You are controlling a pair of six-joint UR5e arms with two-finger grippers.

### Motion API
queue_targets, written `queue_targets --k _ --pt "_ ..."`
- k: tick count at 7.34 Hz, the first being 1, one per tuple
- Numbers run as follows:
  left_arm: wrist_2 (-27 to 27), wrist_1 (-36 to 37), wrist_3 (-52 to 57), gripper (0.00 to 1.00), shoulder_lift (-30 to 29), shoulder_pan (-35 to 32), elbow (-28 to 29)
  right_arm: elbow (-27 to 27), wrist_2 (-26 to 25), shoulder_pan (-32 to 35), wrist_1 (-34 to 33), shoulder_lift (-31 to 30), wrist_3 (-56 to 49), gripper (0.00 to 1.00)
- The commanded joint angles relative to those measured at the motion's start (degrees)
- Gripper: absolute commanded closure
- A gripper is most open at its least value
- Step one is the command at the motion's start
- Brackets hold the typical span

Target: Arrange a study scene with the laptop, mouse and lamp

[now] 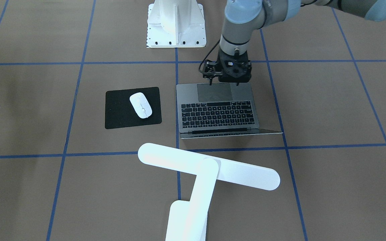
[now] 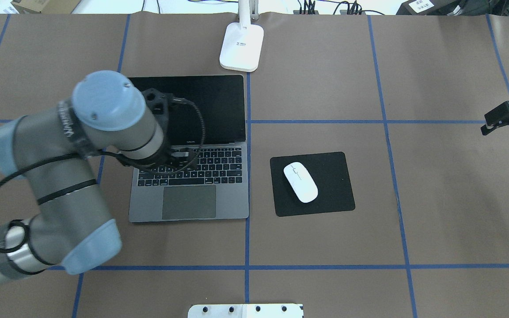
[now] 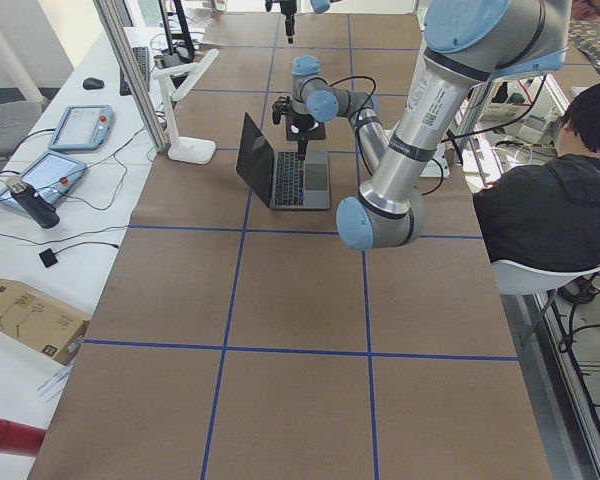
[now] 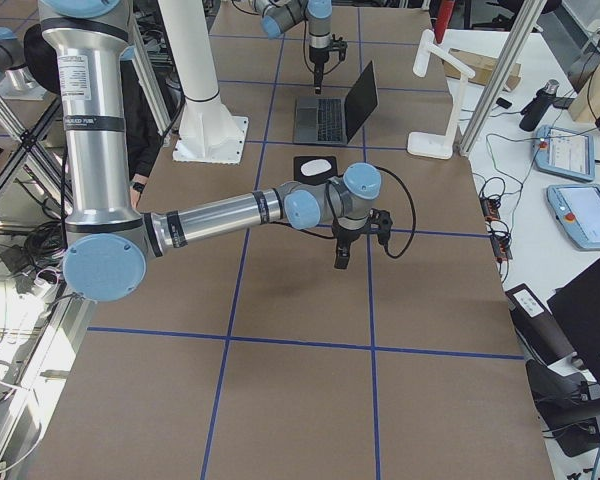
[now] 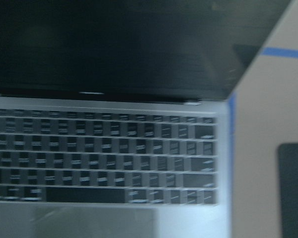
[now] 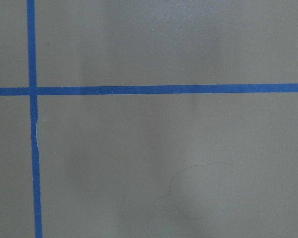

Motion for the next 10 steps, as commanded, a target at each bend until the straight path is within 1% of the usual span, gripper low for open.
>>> queue_targets --k 1,2,3,4,5,6,7,8,9,10 --pt "-0.66 -0.97 9.95 0.00 13.91 -7.60 -5.85 -0.33 2.04 6.62 -0.26 -4.16 -9.14 0.01" --pt "-1.89 -6.81 12.06 0.00 19.78 -10.87 -5.41 -0.33 4.06 9.88 -0.17 -6.18 -10.16 0.01" --pt "-2.07 -15.22 17.30 0.00 26.71 -15.60 -4.10 0.62 5.47 13.91 -0.61 -6.38 -10.25 0.01" --pt "-5.90 -18.87 24.40 0.00 31.92 -21.22 -2.61 -1.02 4.88 14.48 -0.18 -6.55 -10.25 0.01" --pt "-14.03 -18.73 35.43 0.00 33.97 -32.76 0.80 -2.95 2.69 14.48 0.09 -6.12 -10.25 0.01" --pt "-20.21 -18.04 47.20 0.00 34.08 -42.53 5.88 -2.45 0.58 14.48 0.53 -5.51 -10.34 0.01" --pt "-21.66 -17.94 58.20 0.00 33.99 -48.55 10.11 -2.79 0.30 14.48 2.71 -5.85 -10.25 0.01" --pt "-21.15 -17.94 61.53 0.00 33.73 -50.87 13.72 -4.36 0.04 14.48 2.73 -6.46 -10.25 0.01" --pt "-21.24 -18.03 61.56 0.00 34.16 -52.46 15.58 -5.94 -0.23 14.48 2.55 -6.64 -10.43 0.01" --pt "-21.41 -18.90 61.56 0.00 33.99 -52.56 18.99 -6.48 -1.53 14.48 2.29 -7.60 -10.69 0.01"
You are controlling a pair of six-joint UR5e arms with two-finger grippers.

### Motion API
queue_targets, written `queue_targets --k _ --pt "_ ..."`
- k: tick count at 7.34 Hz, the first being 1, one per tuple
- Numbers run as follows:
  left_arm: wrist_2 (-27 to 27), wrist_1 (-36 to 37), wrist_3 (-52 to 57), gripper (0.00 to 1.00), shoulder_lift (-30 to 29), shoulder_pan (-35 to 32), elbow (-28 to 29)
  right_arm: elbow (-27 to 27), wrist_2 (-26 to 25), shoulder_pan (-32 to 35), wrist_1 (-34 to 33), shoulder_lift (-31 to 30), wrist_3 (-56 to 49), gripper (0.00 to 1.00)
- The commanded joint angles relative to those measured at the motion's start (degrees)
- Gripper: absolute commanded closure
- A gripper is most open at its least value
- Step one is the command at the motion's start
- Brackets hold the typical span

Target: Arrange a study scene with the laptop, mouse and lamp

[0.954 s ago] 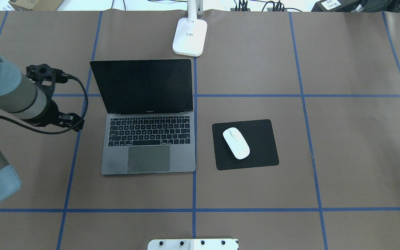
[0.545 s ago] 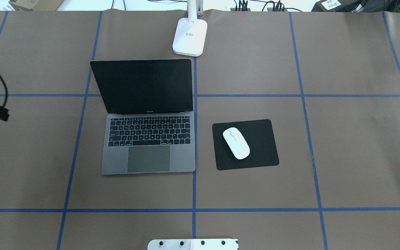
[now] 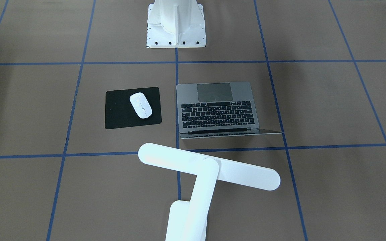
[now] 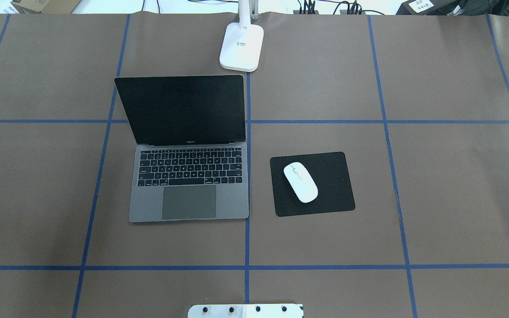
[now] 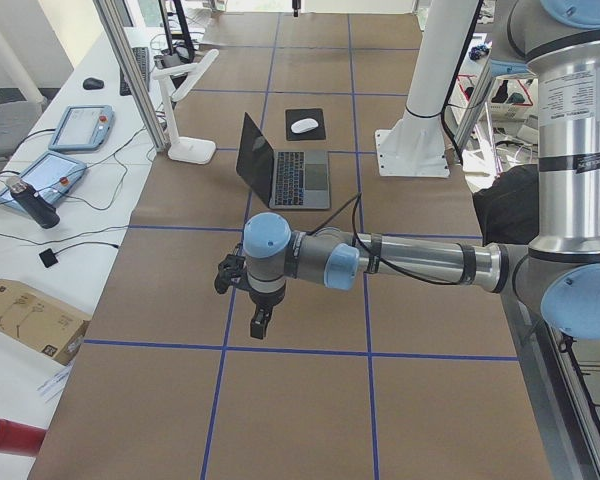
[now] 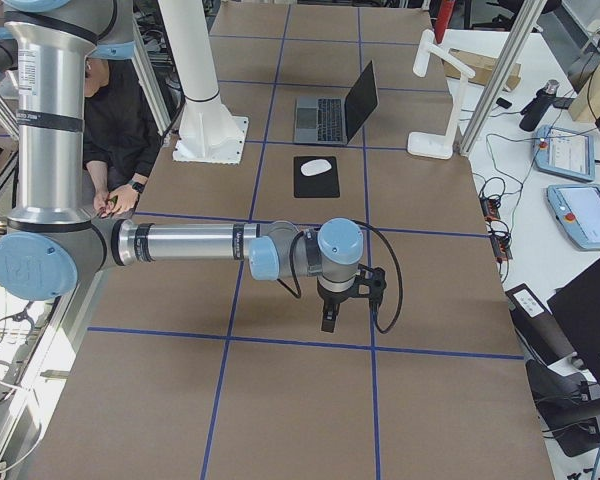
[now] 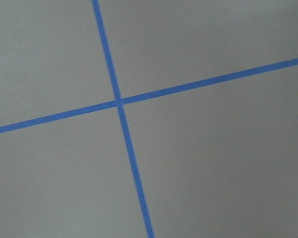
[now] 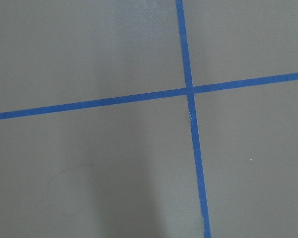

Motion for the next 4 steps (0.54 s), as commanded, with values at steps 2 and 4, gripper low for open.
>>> queue_targets --k 2,4 --pt "-0.21 -0.71 1.18 0.00 -0.87 -1.47 7.81 -1.27 -1.83 0.09 -0.41 -2.31 -7.09 0.01" --pt "-0.47 -0.09 1.26 0.00 -1.05 -3.66 7.22 -2.93 -2.44 0.09 -1.20 -2.32 -7.21 0.01"
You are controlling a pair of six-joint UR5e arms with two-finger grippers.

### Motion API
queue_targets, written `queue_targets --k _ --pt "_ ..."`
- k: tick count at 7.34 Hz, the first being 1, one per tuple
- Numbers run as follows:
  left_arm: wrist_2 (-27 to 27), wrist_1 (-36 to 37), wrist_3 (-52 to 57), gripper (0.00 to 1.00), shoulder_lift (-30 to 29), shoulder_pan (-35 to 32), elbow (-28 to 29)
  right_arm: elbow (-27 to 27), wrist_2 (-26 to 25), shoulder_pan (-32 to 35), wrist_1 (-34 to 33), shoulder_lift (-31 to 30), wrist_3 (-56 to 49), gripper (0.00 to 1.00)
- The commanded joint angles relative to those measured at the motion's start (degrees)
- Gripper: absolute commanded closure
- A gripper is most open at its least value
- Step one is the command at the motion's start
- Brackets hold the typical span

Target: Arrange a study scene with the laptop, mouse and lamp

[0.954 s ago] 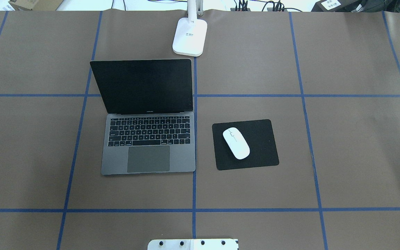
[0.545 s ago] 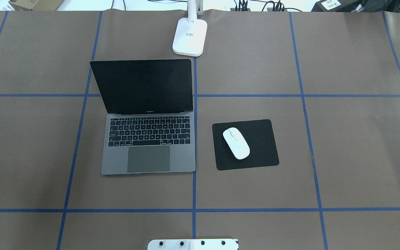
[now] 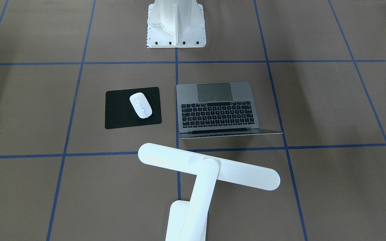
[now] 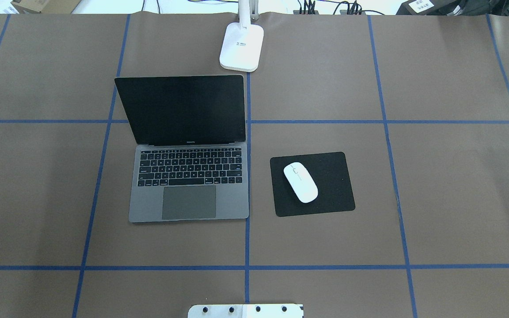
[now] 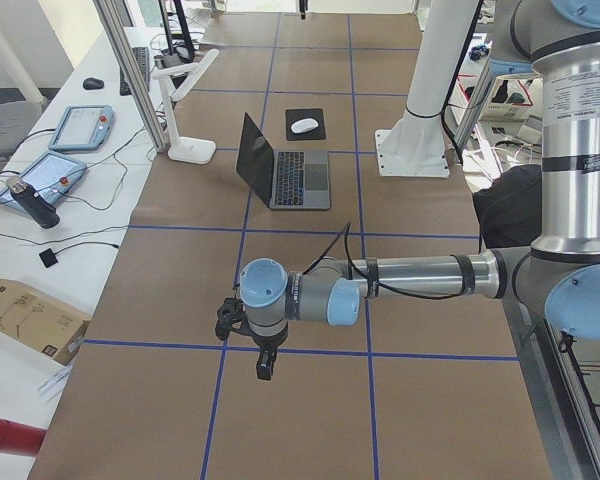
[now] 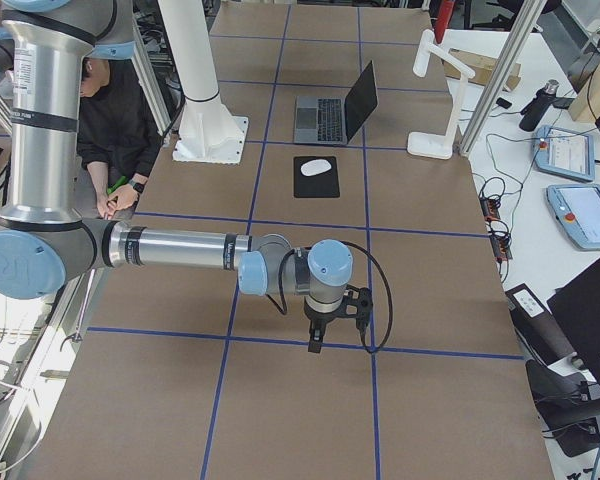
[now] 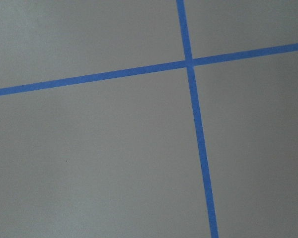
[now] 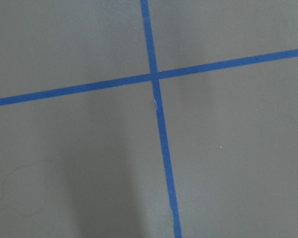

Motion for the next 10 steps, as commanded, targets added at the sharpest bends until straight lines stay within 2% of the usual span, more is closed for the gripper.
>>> queue_targets --k 1,2,4,5,7,8,10 --pt "-0.28 0.62 -0.20 0.00 -0.21 -1.47 -1.38 -0.99 -0.39 0.02 -0.51 -0.65 -0.66 0.01" --pt "-0.28 1.93 -0.63 0.00 -0.38 -1.39 -3.40 -1.78 -0.39 0.45 -0.51 -0.74 -0.92 0.01" --pt "-0.28 9.03 -0.72 0.00 -1.09 -1.39 -8.66 -2.92 -0.30 2.03 -0.60 -0.83 -3.46 0.01" --pt "-0.28 9.41 -0.73 0.00 -1.09 -1.39 -8.69 -2.06 0.40 3.87 -2.77 -0.22 -3.47 0.01" --pt "-0.37 9.41 -0.73 0.00 -1.00 -1.39 -8.78 8.88 0.06 4.68 -18.45 1.71 -3.56 0.01" --pt "-0.37 9.33 -0.73 0.00 -1.00 -1.39 -8.78 12.16 0.23 4.59 -18.96 0.85 -3.47 0.01" --pt "-0.37 9.15 -0.64 0.00 -1.00 -1.39 -8.78 12.37 0.23 4.24 -16.43 1.01 -3.47 0.01"
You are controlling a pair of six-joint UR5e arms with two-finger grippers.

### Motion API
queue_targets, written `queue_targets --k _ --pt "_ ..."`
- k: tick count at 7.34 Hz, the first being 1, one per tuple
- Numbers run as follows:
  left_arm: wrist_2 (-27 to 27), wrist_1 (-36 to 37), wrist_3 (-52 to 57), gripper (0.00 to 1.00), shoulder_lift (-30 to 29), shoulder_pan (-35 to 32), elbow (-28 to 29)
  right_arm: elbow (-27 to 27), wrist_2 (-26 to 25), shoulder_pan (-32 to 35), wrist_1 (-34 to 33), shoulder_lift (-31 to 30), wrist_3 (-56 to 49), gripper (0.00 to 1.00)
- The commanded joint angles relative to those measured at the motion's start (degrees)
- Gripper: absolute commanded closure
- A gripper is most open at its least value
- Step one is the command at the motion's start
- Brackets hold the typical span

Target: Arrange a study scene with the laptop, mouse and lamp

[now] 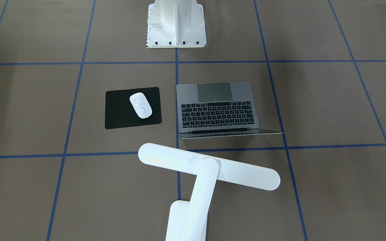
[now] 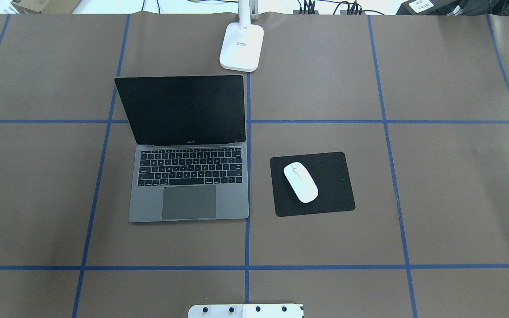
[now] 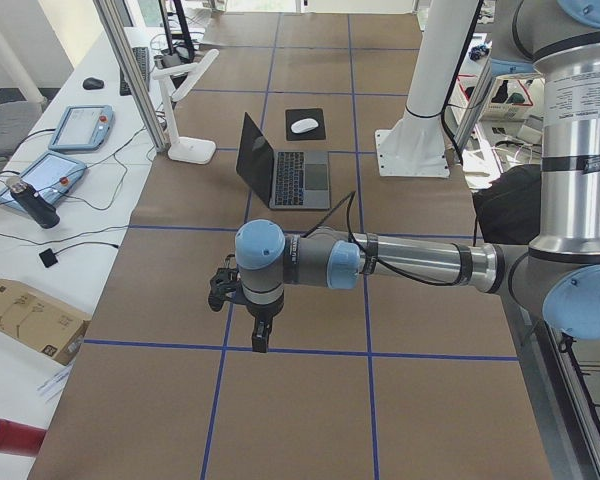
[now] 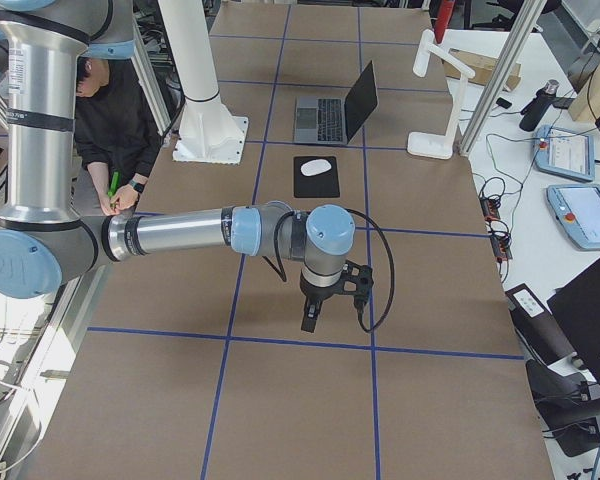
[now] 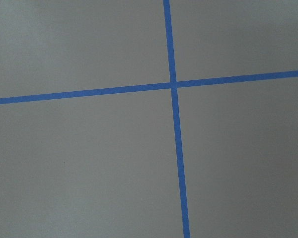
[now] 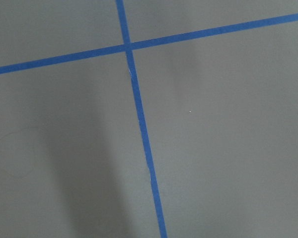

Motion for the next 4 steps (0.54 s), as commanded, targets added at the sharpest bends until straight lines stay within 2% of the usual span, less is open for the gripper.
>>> queue_targets --k 1,4 --pt "-0.01 -0.05 0.12 0.00 0.00 0.00 0.07 0.69 0.01 -0.17 0.98 -0.14 0.01 0.01" --pt "-0.09 -0.05 0.82 0.00 0.27 0.00 -0.63 -1.15 -0.25 -1.22 1.51 -0.06 0.10 0.01"
